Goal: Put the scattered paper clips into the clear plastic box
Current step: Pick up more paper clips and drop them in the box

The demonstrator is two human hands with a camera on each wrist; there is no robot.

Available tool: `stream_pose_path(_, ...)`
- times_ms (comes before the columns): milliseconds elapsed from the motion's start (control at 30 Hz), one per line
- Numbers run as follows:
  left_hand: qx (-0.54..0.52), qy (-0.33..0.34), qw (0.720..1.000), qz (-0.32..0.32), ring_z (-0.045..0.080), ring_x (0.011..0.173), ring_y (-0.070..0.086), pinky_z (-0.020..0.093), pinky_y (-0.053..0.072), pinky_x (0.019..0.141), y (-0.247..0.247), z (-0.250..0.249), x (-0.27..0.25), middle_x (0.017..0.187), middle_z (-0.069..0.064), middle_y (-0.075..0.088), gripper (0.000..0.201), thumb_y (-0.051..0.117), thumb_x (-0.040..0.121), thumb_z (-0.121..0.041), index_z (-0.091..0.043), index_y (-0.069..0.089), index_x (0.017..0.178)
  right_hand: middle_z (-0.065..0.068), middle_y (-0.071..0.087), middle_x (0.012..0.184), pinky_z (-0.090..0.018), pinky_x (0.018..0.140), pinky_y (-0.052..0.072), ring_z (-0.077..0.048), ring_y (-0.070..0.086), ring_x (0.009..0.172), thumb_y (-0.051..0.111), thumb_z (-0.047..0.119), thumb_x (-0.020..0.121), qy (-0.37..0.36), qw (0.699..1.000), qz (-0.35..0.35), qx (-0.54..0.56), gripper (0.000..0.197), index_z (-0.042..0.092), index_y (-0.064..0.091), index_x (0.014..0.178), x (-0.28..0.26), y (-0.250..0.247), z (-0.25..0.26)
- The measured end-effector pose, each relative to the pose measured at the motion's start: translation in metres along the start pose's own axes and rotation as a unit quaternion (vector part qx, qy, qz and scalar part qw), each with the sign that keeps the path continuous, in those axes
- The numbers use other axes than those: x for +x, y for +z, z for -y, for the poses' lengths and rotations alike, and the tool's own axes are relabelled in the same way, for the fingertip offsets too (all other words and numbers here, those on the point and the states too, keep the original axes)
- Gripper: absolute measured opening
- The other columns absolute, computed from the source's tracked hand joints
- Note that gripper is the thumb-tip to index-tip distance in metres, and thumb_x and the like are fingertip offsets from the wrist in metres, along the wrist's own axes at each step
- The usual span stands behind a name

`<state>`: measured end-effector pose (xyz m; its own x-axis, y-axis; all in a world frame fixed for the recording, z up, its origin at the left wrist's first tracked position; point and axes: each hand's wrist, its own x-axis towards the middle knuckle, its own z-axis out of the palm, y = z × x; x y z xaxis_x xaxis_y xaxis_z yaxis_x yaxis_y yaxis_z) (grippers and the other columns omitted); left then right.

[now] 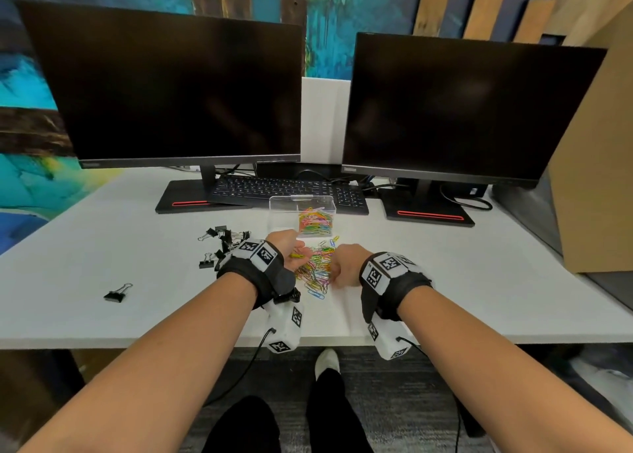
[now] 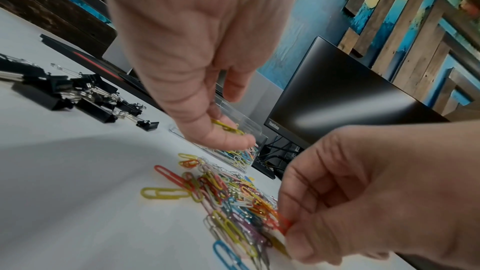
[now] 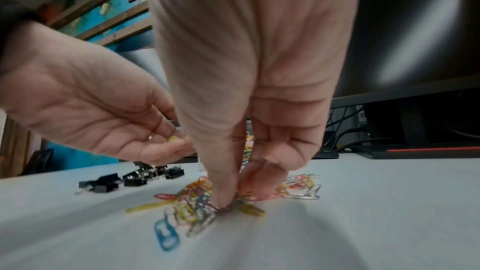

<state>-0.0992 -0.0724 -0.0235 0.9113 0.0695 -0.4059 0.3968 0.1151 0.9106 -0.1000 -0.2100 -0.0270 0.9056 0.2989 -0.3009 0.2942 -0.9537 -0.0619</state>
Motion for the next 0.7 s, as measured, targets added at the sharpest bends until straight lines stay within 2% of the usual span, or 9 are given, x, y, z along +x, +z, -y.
stream_pose_path(67, 0.000, -0.001, 1.000, -0.006, 0.015, 0.065, 0.053, 0.025, 0.045, 0.057, -0.003, 0.000, 0.000, 0.077, 0.004, 0.051, 0.030, 0.033, 0.101, -0.013, -0.011, 0.043, 0.073, -0.011, 0.069, 0.108, -0.031, 0.082, 0.053, -0.025, 0.063, 0.098, 0.069, 0.023, 0.081, -0.014, 0.999, -0.035, 0.010, 0.031, 0.004, 0.069, 0.106, 0.003, 0.001, 0.004)
stream_pose_path(100, 0.000, -0.001, 1.000, -0.007, 0.016, 0.065, 0.053, 0.026, 0.045, 0.057, -0.004, 0.000, 0.000, 0.077, 0.005, 0.051, 0.030, 0.033, 0.101, -0.012, -0.011, 0.043, 0.073, -0.010, 0.069, 0.106, -0.031, 0.082, 0.053, -0.025, 0.064, 0.098, 0.071, 0.026, 0.079, -0.016, 0.999, -0.039, 0.018, 0.033, 0.005, 0.070, 0.105, 0.003, 0.002, 0.007)
stream_pose_path(233, -0.001, -0.003, 1.000, -0.012, 0.017, 0.064, 0.053, 0.026, 0.045, 0.059, -0.007, 0.002, 0.001, 0.076, 0.006, 0.052, 0.030, 0.033, 0.101, -0.012, -0.011, 0.043, 0.073, -0.008, 0.070, 0.098, -0.028, 0.070, 0.051, -0.023, 0.064, 0.088, 0.077, 0.041, 0.071, -0.028, 0.999, -0.028, 0.028, 0.045, 0.007, 0.072, 0.101, 0.003, 0.006, 0.016)
stream_pose_path(300, -0.001, -0.004, 1.000, -0.021, 0.017, 0.063, 0.052, 0.026, 0.045, 0.059, -0.008, 0.002, 0.000, 0.075, 0.006, 0.051, 0.030, 0.033, 0.101, -0.011, -0.011, 0.043, 0.073, -0.007, 0.071, 0.100, -0.025, 0.065, 0.049, -0.022, 0.064, 0.090, 0.078, 0.036, 0.071, -0.040, 0.998, -0.026, 0.031, 0.041, 0.008, 0.073, 0.101, 0.001, 0.007, 0.018)
stream_pose_path(333, -0.005, -0.010, 1.000, -0.023, 0.017, 0.062, 0.050, 0.027, 0.044, 0.058, -0.009, 0.001, -0.001, 0.074, 0.006, 0.049, 0.030, 0.033, 0.101, -0.010, -0.010, 0.042, 0.073, -0.007, 0.071, 0.102, -0.025, 0.067, 0.049, -0.022, 0.065, 0.092, 0.078, 0.032, 0.072, -0.043, 0.998, -0.030, 0.031, 0.038, 0.009, 0.073, 0.102, 0.001, 0.006, 0.019)
stream_pose_path(433, -0.015, -0.017, 0.999, -0.023, 0.019, 0.059, 0.041, 0.028, 0.039, 0.059, -0.009, 0.000, -0.004, 0.067, 0.010, 0.039, 0.035, 0.027, 0.101, -0.001, -0.006, 0.038, 0.068, -0.006, 0.073, 0.103, -0.029, 0.084, 0.054, -0.022, 0.067, 0.097, 0.077, 0.022, 0.074, -0.045, 0.999, -0.028, 0.013, 0.029, 0.010, 0.075, 0.100, 0.002, 0.001, 0.024)
stream_pose_path(500, -0.006, -0.011, 1.000, -0.027, 0.019, 0.059, 0.038, 0.028, 0.038, 0.058, -0.008, 0.000, -0.007, 0.066, 0.010, 0.036, 0.036, 0.024, 0.101, 0.001, -0.004, 0.036, 0.067, -0.004, 0.073, 0.103, -0.029, 0.087, 0.054, -0.021, 0.066, 0.098, 0.076, 0.021, 0.075, -0.049, 0.998, -0.032, 0.000, 0.027, 0.011, 0.075, 0.100, 0.002, 0.000, 0.026)
stream_pose_path(600, 0.001, -0.012, 0.999, -0.047, 0.019, 0.057, 0.040, 0.029, 0.040, 0.054, -0.012, -0.003, -0.017, 0.067, 0.011, 0.037, 0.033, 0.028, 0.100, -0.003, -0.005, 0.037, 0.069, -0.002, 0.072, 0.105, -0.025, 0.084, 0.050, -0.021, 0.065, 0.099, 0.073, 0.022, 0.078, -0.053, 0.997, -0.047, -0.015, 0.026, 0.013, 0.074, 0.103, 0.003, -0.001, 0.027)
stream_pose_path(700, -0.042, -0.021, 0.998, -0.046, 0.018, 0.062, 0.049, 0.028, 0.045, 0.060, -0.014, 0.000, -0.014, 0.072, 0.007, 0.047, 0.032, 0.030, 0.101, -0.008, -0.009, 0.040, 0.070, -0.004, 0.071, 0.107, -0.026, 0.087, 0.049, -0.021, 0.064, 0.102, 0.070, 0.021, 0.081, -0.047, 0.996, -0.079, -0.001, 0.025, 0.011, 0.073, 0.104, 0.002, -0.005, 0.023)
